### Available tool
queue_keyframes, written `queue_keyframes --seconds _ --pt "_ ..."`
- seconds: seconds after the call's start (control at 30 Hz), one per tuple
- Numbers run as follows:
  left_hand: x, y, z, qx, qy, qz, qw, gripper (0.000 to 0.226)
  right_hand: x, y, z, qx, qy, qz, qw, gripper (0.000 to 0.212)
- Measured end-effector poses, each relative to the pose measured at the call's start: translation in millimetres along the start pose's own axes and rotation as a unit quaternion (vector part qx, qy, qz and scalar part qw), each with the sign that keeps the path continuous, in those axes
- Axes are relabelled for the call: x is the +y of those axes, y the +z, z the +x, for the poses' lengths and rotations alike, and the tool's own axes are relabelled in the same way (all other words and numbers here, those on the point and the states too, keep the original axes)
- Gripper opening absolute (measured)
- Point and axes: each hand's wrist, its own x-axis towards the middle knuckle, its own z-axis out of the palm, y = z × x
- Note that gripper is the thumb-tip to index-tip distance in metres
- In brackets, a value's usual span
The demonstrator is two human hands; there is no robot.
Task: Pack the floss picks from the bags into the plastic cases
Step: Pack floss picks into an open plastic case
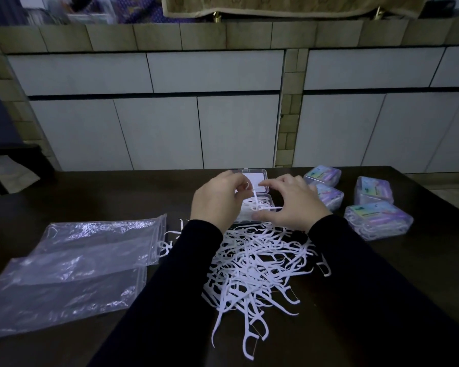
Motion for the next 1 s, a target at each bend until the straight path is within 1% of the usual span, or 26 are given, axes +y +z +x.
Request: queue_keyframes --seconds 0.1,0.2,0.3,0.4,0.47,0.53,0.63,0.8,0.9,1.0 --pt "3 9 1 -0.028 0.019 0.029 0.999 0.014 6 2 -2 -0.045 0.022 -0.001 0.999 0.085" --pt "4 14 1 -0.053 0.007 0.032 0.998 0.017 9 -1 -6 -0.055 0.047 0.022 0.997 0.075" --pt "2 14 -1 -0.066 -0.011 0.015 0.998 0.024 8 -4 -7 -0.058 0.023 0.044 0.997 0.068" --pt "0 14 -1 -0.047 0.030 0.016 0.998 0.024 11 2 -2 -0.065 0.023 0.047 0.997 0.072" --pt "-2 16 -1 -0.075 0.041 0.037 0.996 0.021 13 5 -1 -0.067 0.031 0.051 0.996 0.072" --pt "-6 18 0 -0.101 0.020 0.049 0.994 0.020 13 5 -1 -0.058 0.020 0.052 0.997 0.071" --pt "-8 18 0 -0.096 -0.016 0.022 0.995 0.019 11 3 -3 -0.057 0.012 0.049 0.997 0.068" --pt "-6 18 0 -0.120 -0.005 0.017 0.993 0.022 7 -3 -7 -0.066 0.033 0.039 0.996 0.069" --pt "-2 16 -1 -0.111 -0.009 -0.006 0.994 0.018 7 -2 -7 -0.061 0.030 0.049 0.996 0.070" --pt "8 19 -3 -0.123 -0.032 -0.021 0.992 0.033 10 0 -6 -0.056 0.003 0.054 0.997 0.070"
